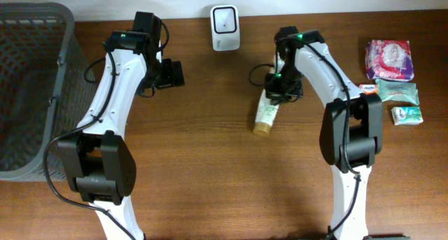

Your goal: Scan the item barcode

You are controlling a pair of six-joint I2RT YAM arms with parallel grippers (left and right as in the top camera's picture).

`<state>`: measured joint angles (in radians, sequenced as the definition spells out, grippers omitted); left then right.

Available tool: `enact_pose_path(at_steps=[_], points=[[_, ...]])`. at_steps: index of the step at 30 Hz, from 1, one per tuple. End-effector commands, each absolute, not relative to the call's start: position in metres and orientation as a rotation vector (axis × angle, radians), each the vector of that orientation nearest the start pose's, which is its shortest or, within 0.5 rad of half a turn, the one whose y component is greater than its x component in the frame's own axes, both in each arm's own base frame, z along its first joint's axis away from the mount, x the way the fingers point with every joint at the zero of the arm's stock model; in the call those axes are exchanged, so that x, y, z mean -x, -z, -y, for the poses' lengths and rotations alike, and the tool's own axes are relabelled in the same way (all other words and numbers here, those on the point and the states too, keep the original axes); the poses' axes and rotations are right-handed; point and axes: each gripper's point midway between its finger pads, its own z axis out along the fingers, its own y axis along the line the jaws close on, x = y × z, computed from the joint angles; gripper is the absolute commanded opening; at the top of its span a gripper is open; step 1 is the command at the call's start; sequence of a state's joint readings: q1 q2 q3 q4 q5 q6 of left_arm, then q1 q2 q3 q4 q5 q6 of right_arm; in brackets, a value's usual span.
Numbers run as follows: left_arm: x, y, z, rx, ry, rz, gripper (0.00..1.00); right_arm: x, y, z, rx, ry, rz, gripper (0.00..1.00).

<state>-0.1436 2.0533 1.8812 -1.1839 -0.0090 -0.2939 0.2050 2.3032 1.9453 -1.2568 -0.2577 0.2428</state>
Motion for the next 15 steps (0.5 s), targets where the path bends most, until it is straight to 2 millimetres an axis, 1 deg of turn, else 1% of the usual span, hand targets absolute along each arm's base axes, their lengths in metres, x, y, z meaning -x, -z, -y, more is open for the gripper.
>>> enact_pose_path(at_steps=[1, 2, 3, 4, 5, 6, 7, 8, 10, 12, 13, 14, 15], points=[[-0.443, -0.13, 0.059, 0.217, 0.049, -2.905, 0.99, -0.414, -0.054, -0.189, 0.051, -0.681, -3.164, 0.08], [-0.443, -0.13, 0.059, 0.217, 0.049, -2.905, 0.99, -0.417, -0.064, -0.196, 0.078, -0.684, -3.145, 0.1], [-0.443, -0.13, 0.059, 0.217, 0.049, -2.905, 0.99, -0.422, -0.08, -0.195, 0.08, -0.676, -3.125, 0.15], [-0.443, -0.13, 0.059, 0.217, 0.049, -2.905, 0.99, -0.429, -0.095, -0.182, 0.063, -0.593, -3.115, 0.24], [-0.443, -0.13, 0.059, 0.216, 0.049, -2.905, 0.99, -0.436, -0.109, -0.16, 0.04, -0.425, -3.106, 0.53], [-0.443, -0.13, 0.059, 0.216, 0.049, -2.905, 0.99, -0.439, -0.116, -0.142, 0.019, -0.289, -3.101, 0.65], [-0.443, -0.13, 0.059, 0.216, 0.049, -2.905, 0.99, -0.44, -0.117, -0.126, 0.0, -0.177, -3.102, 0.72], [-0.443, -0.13, 0.059, 0.216, 0.049, -2.905, 0.99, -0.439, -0.115, -0.122, -0.046, -0.148, -3.108, 0.73], [-0.443, -0.13, 0.059, 0.217, 0.049, -2.905, 0.99, -0.441, -0.096, -0.122, -0.138, -0.12, -3.11, 0.72], [-0.443, -0.13, 0.059, 0.216, 0.048, -2.905, 0.99, -0.445, -0.072, -0.125, -0.2, -0.127, -3.097, 0.73], [-0.443, -0.13, 0.059, 0.216, 0.049, -2.905, 0.99, -0.441, -0.049, -0.126, -0.247, -0.135, -3.108, 0.72], [-0.443, -0.13, 0.059, 0.217, 0.049, -2.905, 0.99, -0.436, -0.036, -0.125, -0.29, -0.131, -3.122, 0.66], [-0.443, -0.13, 0.059, 0.217, 0.049, -2.905, 0.99, -0.43, -0.021, -0.127, -0.333, -0.15, -3.138, 0.45]])
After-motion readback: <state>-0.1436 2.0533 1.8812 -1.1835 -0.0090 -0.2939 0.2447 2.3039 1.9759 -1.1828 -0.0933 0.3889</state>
